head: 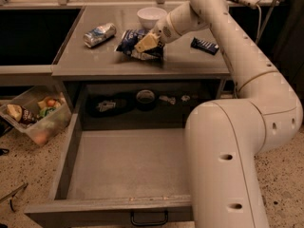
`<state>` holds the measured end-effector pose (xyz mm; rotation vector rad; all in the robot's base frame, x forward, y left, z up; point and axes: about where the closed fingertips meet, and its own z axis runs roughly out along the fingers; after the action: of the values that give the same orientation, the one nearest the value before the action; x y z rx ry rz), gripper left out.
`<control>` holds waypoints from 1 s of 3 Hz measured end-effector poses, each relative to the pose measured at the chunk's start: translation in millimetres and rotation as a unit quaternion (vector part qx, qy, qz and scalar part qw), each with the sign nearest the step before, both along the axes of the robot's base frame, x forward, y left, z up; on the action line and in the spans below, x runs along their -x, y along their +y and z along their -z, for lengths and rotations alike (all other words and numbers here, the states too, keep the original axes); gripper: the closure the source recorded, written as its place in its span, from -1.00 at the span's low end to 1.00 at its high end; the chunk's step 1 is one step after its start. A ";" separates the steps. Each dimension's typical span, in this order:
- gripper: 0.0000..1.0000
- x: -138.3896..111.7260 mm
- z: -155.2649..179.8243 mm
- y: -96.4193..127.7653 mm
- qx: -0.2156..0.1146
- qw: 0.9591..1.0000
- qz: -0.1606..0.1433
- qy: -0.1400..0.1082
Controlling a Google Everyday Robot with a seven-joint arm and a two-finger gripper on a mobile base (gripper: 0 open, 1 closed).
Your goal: Pick blue chip bag from top drawer and place on counter
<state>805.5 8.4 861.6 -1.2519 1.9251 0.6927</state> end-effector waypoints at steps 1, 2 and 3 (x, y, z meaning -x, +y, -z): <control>0.16 0.0 0.0 0.0 0.000 1.000 0.000 0.000; -0.31 0.0 0.1 0.1 0.000 1.000 0.000 0.000; -0.76 0.0 0.1 0.1 0.000 1.000 0.000 0.000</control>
Offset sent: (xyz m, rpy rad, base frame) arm 0.0000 0.0000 0.0000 0.0000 0.0000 0.0000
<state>805.5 8.5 861.5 -1.2519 1.9251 0.6928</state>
